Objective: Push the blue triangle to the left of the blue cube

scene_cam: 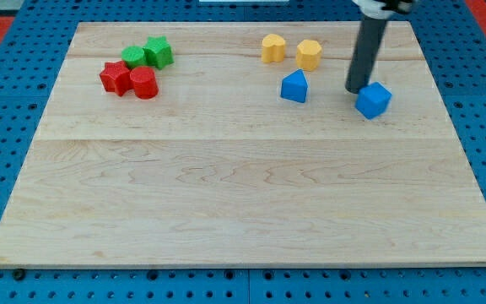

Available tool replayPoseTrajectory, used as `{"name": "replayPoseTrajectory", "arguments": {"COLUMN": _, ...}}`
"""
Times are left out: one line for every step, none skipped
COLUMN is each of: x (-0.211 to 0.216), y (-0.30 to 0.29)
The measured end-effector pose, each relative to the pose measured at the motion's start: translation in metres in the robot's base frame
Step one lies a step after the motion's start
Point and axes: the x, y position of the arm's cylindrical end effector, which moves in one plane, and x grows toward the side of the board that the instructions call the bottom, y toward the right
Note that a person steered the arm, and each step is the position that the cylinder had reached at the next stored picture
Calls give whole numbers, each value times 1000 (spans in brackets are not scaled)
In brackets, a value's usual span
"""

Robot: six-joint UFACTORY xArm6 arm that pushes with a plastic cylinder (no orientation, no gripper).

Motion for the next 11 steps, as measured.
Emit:
{"name": "replayPoseTrajectory", "arguments": {"x": -6, "y": -29}}
{"name": "replayPoseTrajectory", "arguments": {"x": -59, "y": -12}}
{"name": "replayPoseTrajectory", "arguments": {"x": -57, "y": -76}}
{"name": "replayPoseTrajectory", "arguments": {"x": -53, "y": -143}}
{"name": "replayPoseTrajectory", "arguments": {"x": -10, "y": -117}}
{"name": "replayPoseTrajectory", "arguments": {"x": -10, "y": -70}}
{"name": "replayPoseTrajectory", "arguments": {"x": -39, "y": -71}}
{"name": "replayPoseTrajectory", "arguments": {"x": -28, "y": -56}}
{"name": "replayPoseTrajectory", "arguments": {"x": 10, "y": -54}}
{"name": "replayPoseTrajectory", "arguments": {"x": 2, "y": -51}}
{"name": "replayPoseTrajectory", "arguments": {"x": 2, "y": -51}}
